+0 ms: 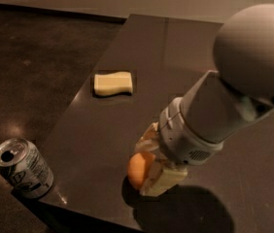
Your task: Move orange near 7up can
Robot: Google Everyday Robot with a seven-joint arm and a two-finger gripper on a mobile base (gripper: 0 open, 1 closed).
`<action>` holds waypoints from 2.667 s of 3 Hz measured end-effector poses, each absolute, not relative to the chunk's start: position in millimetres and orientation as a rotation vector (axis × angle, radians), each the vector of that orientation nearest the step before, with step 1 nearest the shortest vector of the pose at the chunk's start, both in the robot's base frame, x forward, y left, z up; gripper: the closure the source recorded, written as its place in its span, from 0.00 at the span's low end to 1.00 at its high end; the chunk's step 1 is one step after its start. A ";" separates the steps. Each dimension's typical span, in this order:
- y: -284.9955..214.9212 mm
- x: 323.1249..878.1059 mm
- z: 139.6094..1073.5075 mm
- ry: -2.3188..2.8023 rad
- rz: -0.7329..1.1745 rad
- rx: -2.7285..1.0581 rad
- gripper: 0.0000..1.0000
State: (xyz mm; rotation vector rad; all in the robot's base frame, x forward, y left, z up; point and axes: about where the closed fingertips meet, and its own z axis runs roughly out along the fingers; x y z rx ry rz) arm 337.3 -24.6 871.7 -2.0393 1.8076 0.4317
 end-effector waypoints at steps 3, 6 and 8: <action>71.5 333.5 866.6 1.651 0.528 -2.119 1.00; 98.4 361.5 858.3 1.648 0.465 -2.042 0.35; 99.7 358.8 861.4 1.640 0.455 -2.048 0.00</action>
Offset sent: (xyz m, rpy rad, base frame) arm -0.0016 0.0981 -0.0001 0.0863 0.0335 0.1240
